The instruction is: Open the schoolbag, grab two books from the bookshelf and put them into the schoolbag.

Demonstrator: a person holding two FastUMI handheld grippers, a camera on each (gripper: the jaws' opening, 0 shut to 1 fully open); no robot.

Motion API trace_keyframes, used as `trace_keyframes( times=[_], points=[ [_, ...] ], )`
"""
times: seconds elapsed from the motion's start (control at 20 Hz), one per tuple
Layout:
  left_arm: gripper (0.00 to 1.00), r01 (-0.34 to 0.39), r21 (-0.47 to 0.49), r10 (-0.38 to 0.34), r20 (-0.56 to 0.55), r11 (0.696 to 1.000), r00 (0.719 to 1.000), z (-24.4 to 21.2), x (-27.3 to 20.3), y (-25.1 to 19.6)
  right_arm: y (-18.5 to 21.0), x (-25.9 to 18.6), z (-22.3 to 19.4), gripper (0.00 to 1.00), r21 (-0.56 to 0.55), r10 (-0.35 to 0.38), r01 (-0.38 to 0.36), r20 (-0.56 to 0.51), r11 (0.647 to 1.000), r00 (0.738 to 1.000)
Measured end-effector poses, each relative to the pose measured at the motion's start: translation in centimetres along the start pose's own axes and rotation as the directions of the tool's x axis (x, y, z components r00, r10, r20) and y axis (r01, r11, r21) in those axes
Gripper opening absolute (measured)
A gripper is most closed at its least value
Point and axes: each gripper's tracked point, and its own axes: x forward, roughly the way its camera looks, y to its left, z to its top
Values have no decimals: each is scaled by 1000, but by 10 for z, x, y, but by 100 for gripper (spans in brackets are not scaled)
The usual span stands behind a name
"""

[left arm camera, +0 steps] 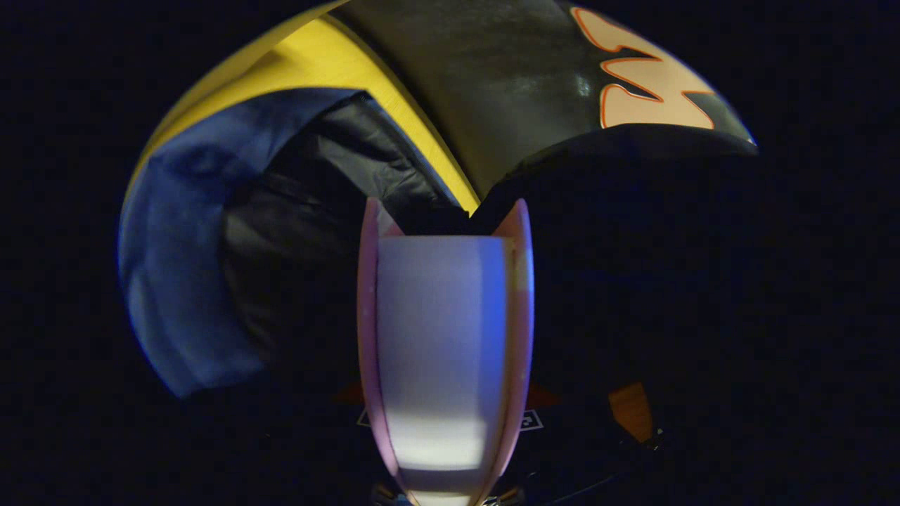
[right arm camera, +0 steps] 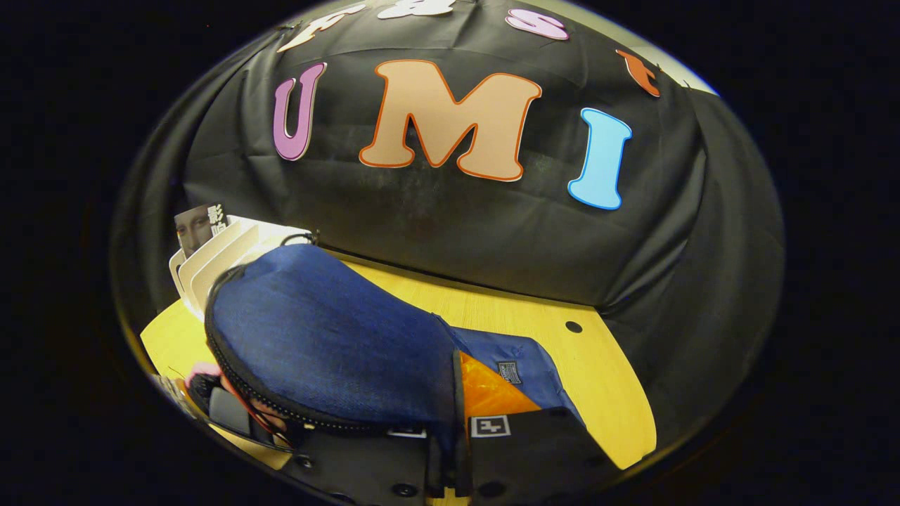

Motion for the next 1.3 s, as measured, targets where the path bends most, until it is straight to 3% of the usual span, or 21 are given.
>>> trace_keyframes(
  times=[0.4, 0.65, 0.7, 0.9, 1.1, 1.3],
  points=[
    [49, 6, -56, -4, 19, 998, 1000, 1, 6, 6, -4, 3, -4, 7, 27, -11, 11, -12, 1000, 1000],
    [50, -114, 72, 111, 47, 991, 993, 6, -17, 9, -7, 1, -5, 7, 30, -9, 9, -18, 999, 1000],
    [60, -149, 108, 145, 44, 983, 989, 4, -28, 13, -7, 1, -4, 7, 30, -8, 9, -19, 1000, 1000],
    [95, -258, 226, 246, 80, 939, 966, 7, -68, 16, -9, -1, -6, 7, 30, -6, 7, -25, 1000, 1000],
    [96, -353, 323, 341, 95, 878, 935, 8, -113, 22, -8, -2, -10, 7, 1, -5, 5, -31, 1000, 1000],
    [96, -436, 441, 416, 148, 785, 897, 19, -168, 20, -5, 0, -10, 7, -15, -5, 5, -29, 1000, 1000]
  ],
)
